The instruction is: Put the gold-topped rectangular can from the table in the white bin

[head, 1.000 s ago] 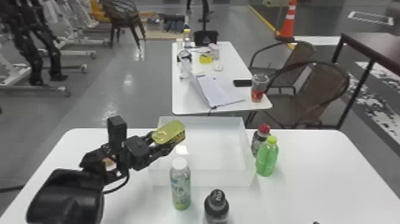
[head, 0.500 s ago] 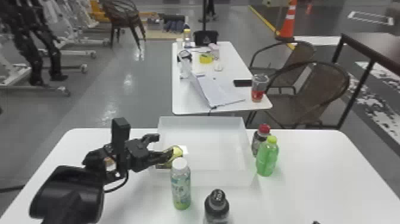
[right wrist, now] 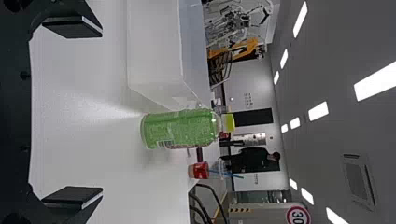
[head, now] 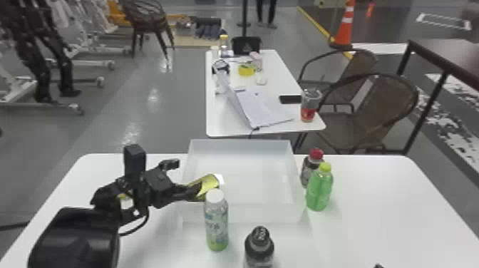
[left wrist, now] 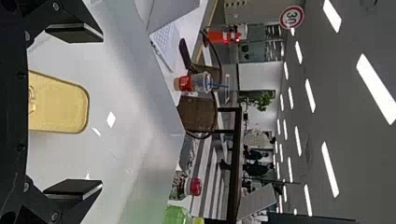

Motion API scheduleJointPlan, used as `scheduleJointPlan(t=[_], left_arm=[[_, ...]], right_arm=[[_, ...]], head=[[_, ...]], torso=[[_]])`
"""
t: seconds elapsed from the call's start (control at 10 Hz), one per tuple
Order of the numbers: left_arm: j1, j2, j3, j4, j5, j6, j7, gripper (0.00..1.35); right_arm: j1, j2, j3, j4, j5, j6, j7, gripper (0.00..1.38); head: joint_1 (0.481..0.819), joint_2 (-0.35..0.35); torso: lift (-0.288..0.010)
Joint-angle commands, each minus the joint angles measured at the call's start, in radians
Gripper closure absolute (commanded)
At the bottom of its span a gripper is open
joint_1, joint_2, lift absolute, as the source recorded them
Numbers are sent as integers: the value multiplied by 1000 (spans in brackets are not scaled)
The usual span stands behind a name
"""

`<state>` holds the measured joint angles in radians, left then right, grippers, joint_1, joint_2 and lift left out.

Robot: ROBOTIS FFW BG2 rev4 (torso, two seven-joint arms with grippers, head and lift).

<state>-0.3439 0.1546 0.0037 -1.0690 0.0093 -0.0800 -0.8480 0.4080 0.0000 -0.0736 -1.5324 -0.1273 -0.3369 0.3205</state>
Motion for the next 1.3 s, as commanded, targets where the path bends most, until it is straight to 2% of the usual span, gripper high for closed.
scheduleJointPlan(t=[0.0,0.2,0.5,0.6,0.9,1.2], left_arm=[[72,-12,78,-95,-17,28,1,190],[197,-55,202,-230,-31,45,38,190],[375,-145,344,-421,-8,42,93,190],[436,-157,384,-476,-5,32,126,190],[603,-157,456,-569,57,-6,215,190],[709,-157,440,-586,100,-103,337,190]], right_arm=[[0,1,0,-2,0,1,0,104],[3,1,0,-5,2,1,0,105],[6,1,-2,-14,3,1,0,105],[11,1,-3,-19,6,-1,0,107],[41,1,-11,-40,6,1,0,107],[69,1,-18,-68,6,1,-1,108]], head=[[549,0],[549,0],[549,0],[549,0],[549,0],[549,0]], torso=[[-100],[-100],[-100],[-100],[-100],[-100]])
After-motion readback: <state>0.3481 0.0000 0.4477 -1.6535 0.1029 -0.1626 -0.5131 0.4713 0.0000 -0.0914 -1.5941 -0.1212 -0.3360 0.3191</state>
